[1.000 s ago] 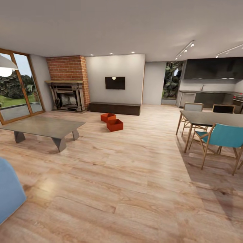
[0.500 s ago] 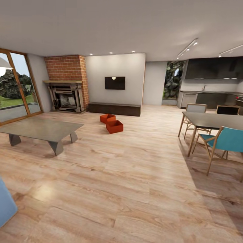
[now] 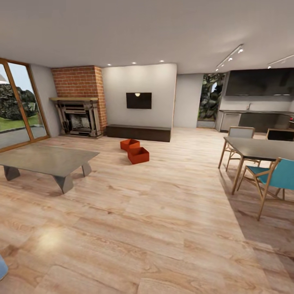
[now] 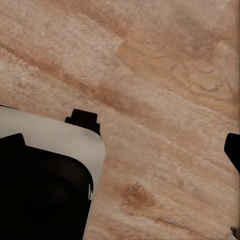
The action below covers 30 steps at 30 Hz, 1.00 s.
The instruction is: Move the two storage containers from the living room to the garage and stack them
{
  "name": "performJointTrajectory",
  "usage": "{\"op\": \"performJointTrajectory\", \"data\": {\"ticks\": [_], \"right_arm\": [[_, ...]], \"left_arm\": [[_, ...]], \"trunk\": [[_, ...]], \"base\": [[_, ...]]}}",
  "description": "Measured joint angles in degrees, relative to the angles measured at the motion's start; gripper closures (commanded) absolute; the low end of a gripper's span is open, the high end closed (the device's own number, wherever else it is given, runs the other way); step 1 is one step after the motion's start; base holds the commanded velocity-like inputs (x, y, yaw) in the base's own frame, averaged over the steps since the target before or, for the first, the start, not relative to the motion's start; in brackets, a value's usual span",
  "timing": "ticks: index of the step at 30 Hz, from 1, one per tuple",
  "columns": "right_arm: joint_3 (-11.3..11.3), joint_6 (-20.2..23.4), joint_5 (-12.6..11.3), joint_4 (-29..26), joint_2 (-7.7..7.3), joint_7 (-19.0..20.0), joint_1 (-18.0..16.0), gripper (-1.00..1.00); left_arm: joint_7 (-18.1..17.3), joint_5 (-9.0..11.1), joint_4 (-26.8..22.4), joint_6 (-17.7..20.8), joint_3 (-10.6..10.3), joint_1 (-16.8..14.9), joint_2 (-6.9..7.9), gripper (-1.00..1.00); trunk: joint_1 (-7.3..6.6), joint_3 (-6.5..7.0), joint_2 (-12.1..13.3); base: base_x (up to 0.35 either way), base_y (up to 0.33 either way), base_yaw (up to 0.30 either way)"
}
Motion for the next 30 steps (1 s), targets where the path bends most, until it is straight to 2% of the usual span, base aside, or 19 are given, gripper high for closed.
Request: {"op": "performJointTrajectory", "data": {"ticks": [30], "right_arm": [[0.0, -0.1, 0.0, 0.0, 0.06, 0.0, 0.0, -1.00]], "left_arm": [[0.0, 0.0, 0.0, 0.0, 0.0, 0.0, 0.00, -1.00]], "trunk": [[0.00, 0.00, 0.0]], "base": [[0.323, 0.000, 0.000]]}}
